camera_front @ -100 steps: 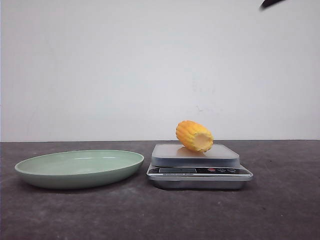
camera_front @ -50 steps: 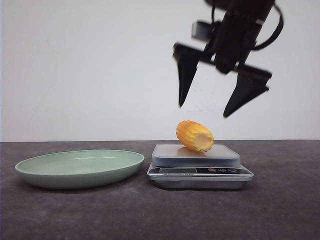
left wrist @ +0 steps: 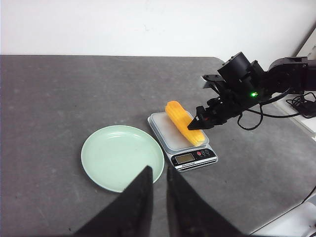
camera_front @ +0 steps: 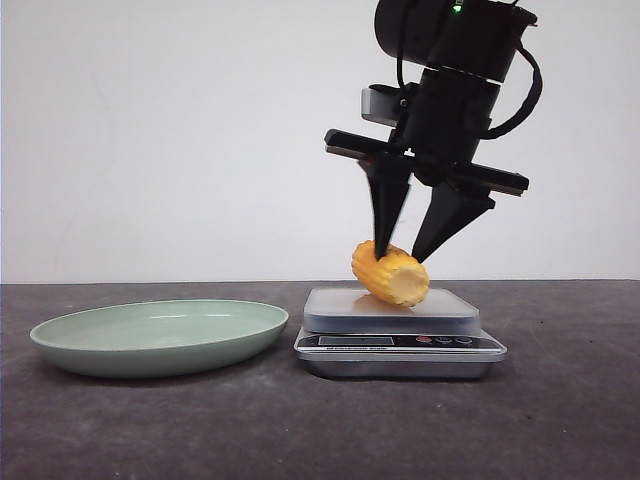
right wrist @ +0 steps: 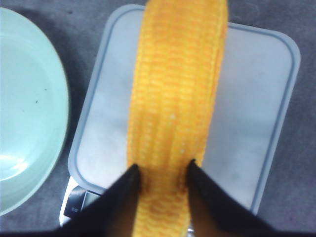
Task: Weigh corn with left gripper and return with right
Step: 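Lower the open right gripper onto the corn on the scale, then close the right gripper on the corn and lift it off the scale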
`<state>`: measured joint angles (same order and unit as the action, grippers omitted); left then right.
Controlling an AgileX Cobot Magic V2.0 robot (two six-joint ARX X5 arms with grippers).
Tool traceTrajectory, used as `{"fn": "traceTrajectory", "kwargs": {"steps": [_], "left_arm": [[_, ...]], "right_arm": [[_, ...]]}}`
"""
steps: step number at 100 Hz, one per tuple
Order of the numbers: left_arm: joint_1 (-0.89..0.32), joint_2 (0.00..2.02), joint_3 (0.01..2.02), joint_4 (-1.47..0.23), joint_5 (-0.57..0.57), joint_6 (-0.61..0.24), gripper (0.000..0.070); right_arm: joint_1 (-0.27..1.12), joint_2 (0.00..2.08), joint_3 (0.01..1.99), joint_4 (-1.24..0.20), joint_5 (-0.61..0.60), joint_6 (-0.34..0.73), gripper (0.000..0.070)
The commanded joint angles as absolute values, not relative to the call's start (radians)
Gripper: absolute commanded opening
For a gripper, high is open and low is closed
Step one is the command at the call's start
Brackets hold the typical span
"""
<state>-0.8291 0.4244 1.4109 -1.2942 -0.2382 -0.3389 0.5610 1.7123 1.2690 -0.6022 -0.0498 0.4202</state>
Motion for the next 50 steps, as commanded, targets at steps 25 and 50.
{"fn": "traceTrajectory", "kwargs": {"steps": [25, 50], "left_arm": [[-0.838, 0.432, 1.43, -1.291, -0.236, -0.323, 0.0009], [-0.838, 0.432, 1.43, -1.351, -0.227, -0.334, 0.0009]], "right_arm": [[0.568, 1.726, 1.283, -0.632, -0.044, 0.439, 0.0002], [0.568, 1.659, 1.285, -0.532, -0.053, 0.437, 0.0003]]}}
